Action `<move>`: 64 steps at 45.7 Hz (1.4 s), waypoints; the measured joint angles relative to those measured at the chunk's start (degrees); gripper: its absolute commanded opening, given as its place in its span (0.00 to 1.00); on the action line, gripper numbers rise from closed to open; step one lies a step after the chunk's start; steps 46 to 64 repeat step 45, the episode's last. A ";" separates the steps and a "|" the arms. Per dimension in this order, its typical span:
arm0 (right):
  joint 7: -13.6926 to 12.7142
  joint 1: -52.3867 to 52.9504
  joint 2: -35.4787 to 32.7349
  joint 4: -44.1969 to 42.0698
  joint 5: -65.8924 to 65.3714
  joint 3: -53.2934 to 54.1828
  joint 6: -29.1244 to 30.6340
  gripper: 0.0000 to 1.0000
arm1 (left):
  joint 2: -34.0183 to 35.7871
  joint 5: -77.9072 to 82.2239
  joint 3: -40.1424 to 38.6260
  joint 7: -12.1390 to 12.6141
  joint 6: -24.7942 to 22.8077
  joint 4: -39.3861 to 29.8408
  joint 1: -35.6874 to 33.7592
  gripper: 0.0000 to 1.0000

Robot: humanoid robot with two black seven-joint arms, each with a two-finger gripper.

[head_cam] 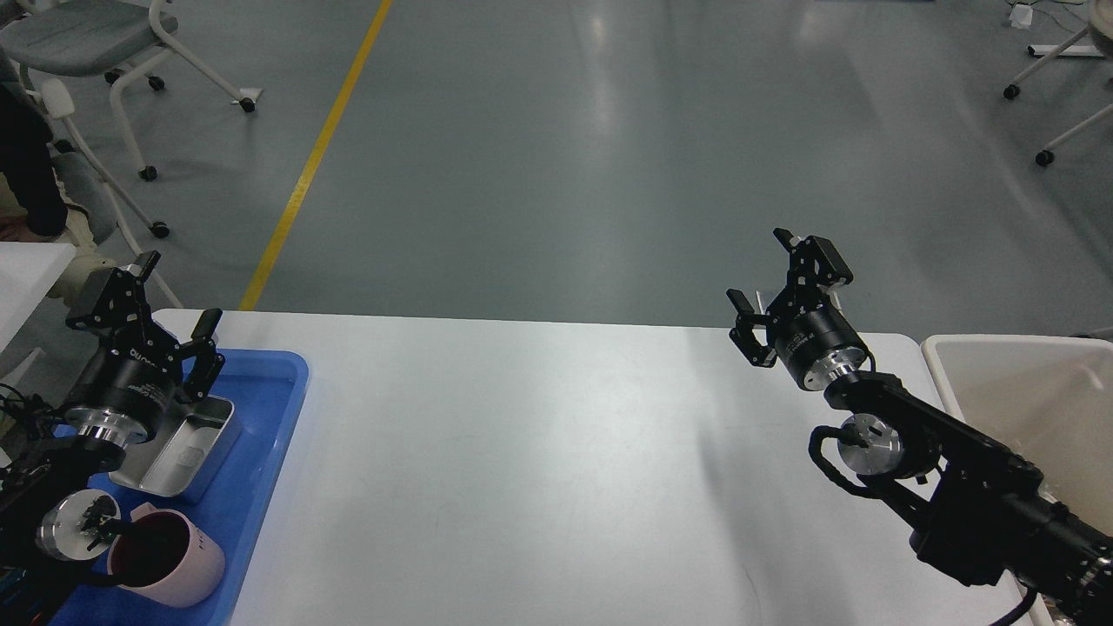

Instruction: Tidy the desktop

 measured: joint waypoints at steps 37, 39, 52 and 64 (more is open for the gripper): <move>0.10 -7.24 8.26 -0.40 1.31 14.54 1.33 1.00 | -16.06 -0.88 -11.78 -0.55 -0.28 1.90 0.12 0.96; 0.11 -7.46 8.59 -0.40 1.31 15.14 1.43 1.00 | -16.13 -1.56 -12.12 -0.58 -0.28 1.93 0.19 0.96; 0.11 -7.86 10.12 -0.41 1.32 16.51 1.50 1.00 | -16.64 -3.11 -12.90 -0.73 -0.28 2.03 0.55 0.96; 0.11 -7.86 10.12 -0.41 1.32 16.51 1.50 1.00 | -16.64 -3.11 -12.90 -0.73 -0.28 2.03 0.55 0.96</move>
